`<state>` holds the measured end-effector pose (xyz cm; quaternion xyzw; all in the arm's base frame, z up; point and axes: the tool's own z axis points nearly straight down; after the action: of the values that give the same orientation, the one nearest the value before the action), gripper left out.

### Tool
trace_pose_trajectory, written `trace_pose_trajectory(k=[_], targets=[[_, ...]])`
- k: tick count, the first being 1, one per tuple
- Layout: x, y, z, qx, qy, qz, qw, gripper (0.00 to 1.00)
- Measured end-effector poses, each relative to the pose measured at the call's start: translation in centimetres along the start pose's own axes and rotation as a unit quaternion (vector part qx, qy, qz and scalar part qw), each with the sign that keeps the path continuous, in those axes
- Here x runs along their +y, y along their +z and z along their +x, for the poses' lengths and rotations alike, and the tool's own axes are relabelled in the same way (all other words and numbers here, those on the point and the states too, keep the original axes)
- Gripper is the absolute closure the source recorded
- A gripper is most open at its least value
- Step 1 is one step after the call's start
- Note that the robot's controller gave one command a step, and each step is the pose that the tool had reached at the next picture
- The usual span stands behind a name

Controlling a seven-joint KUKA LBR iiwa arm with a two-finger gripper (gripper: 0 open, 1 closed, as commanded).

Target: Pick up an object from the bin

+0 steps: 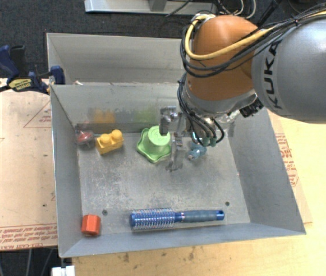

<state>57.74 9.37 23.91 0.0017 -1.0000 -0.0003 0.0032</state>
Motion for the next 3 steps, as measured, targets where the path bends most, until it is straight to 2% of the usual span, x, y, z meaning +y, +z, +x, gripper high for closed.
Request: trace_pose_trajectory(k=[1,2,3], targets=[[-2.9,16.9,8.9,-0.0122,-0.107,0.0,0.9942,0.0],[-1.6,13.9,8.2,-0.0048,-0.026,-0.001,0.9997,0.0],[-2.6,14.0,7.4,-0.0037,0.035,0.0,0.9994,0.0]])
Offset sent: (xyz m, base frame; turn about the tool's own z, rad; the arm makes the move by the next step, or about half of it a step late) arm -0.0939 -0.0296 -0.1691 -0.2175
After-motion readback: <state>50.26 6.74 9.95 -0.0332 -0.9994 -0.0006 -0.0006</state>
